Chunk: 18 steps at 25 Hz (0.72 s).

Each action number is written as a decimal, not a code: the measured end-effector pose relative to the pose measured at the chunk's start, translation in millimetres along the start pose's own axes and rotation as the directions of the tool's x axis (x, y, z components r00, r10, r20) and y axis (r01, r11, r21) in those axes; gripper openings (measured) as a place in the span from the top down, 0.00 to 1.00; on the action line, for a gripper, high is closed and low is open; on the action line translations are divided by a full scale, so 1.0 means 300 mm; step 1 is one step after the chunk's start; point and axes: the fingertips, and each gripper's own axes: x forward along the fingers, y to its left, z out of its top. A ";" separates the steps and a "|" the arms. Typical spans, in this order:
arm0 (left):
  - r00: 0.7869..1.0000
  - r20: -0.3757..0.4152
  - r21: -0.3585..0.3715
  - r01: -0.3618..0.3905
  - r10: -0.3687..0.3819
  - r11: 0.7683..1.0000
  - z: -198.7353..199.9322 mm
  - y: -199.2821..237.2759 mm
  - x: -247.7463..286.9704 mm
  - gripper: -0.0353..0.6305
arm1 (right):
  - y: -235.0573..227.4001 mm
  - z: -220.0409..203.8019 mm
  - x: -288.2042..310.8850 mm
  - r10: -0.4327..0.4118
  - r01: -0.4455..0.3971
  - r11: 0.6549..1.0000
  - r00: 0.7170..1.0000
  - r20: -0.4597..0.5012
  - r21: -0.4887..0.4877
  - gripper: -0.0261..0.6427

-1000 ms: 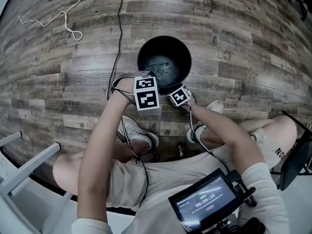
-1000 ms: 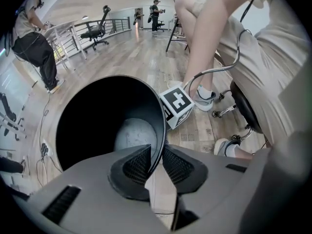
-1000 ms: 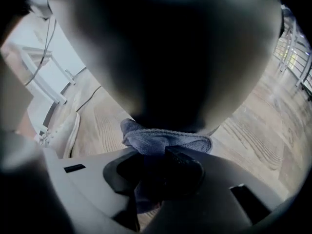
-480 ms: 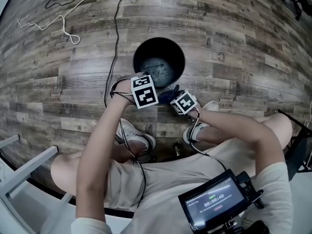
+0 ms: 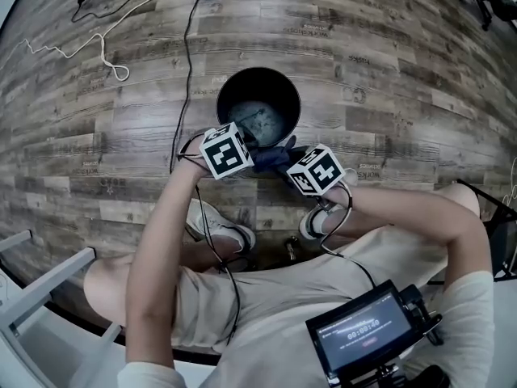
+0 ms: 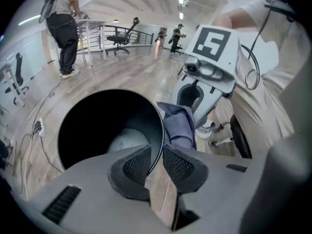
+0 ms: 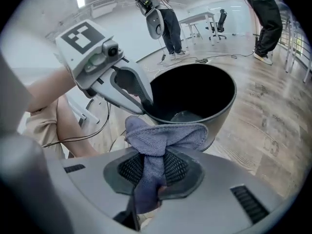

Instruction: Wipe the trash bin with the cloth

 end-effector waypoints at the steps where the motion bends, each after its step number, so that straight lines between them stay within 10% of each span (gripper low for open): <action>1: 1.000 -0.021 0.025 0.000 0.000 1.000 -0.017 0.003 -0.008 0.82 | 0.013 0.010 0.004 0.006 -0.006 1.000 1.000 0.003 0.001 0.85; 8: 0.990 -0.111 0.201 -0.067 0.091 0.977 -0.077 0.004 0.067 0.82 | 0.004 0.043 0.118 -0.018 0.018 1.000 1.000 0.002 -0.008 0.85; 18: 0.992 -0.108 0.218 -0.034 0.059 0.975 -0.087 0.008 0.064 0.84 | -0.145 -0.108 0.383 -0.111 0.113 0.990 0.994 -0.024 0.089 0.85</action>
